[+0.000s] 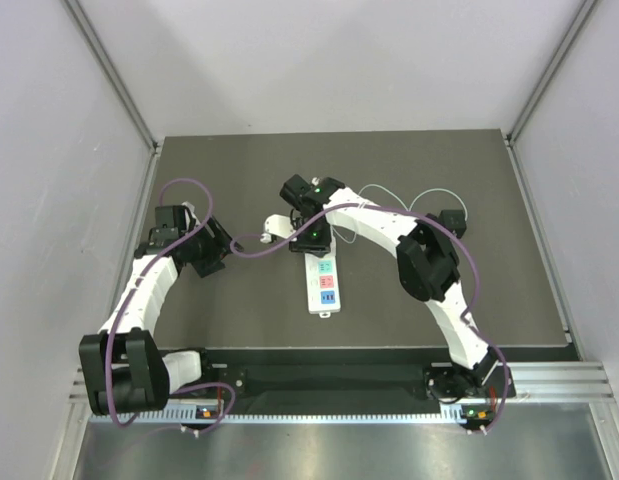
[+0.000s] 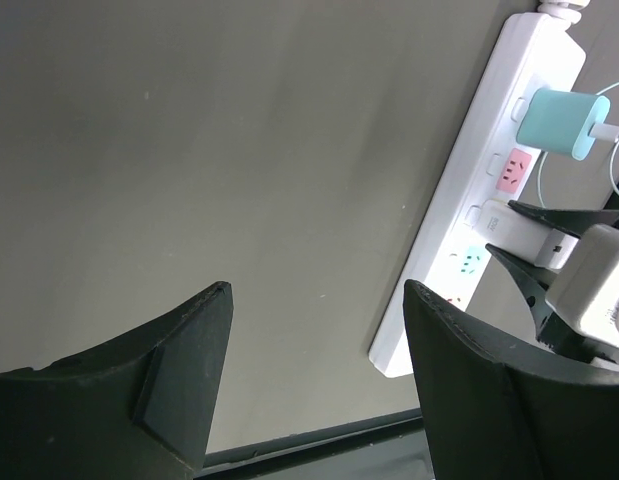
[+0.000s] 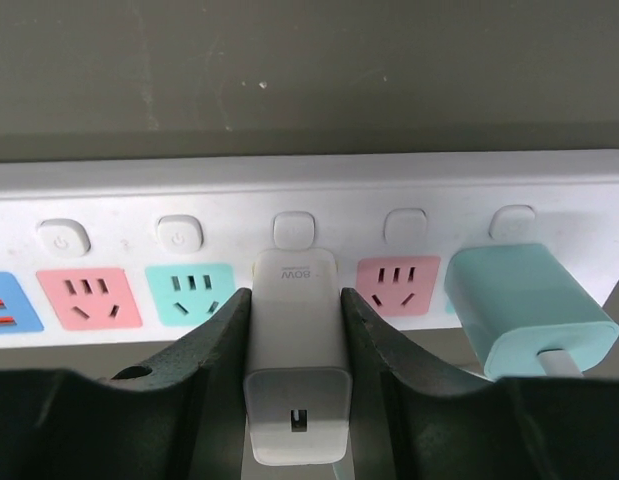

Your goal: Insert the plug

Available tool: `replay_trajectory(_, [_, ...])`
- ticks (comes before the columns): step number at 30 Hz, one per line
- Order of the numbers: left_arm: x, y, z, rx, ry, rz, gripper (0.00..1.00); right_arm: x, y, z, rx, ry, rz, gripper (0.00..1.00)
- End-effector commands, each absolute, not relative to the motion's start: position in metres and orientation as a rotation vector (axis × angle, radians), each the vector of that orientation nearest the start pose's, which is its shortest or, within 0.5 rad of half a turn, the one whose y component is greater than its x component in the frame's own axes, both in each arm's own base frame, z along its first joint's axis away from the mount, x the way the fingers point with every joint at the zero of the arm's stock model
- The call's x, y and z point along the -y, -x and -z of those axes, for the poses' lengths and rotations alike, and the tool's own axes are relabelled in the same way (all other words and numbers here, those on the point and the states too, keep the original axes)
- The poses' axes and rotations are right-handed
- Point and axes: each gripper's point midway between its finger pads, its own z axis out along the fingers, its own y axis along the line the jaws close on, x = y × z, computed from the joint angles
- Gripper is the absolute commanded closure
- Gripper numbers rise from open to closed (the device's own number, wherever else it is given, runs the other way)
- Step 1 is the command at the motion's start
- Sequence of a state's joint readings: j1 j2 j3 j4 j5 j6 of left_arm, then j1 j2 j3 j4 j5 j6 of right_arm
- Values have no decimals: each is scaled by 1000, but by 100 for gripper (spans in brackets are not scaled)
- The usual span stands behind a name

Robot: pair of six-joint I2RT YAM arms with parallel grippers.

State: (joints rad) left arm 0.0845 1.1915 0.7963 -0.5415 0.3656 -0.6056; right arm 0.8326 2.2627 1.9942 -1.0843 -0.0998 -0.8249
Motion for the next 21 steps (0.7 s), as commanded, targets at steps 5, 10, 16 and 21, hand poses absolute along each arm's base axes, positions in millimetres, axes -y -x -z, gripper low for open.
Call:
replay_trajectory(5, [55,-293,-128,-2382,682,644,27,-315,-298,24,-2130,2135,-262,100])
replay_trajectory(10, [56,-293,-127,-2385,680,653,26,-312,-301,24,-2149,2088,-280,100])
replay_trajectory(16, [60,-292,-129,-2380,660,682,26,-316,-327,2,-2110,2005,-178,96])
replay_trajectory(21, [61,-291,-132,-2371,647,694,25,-325,-352,-38,-2043,1898,-93,79])
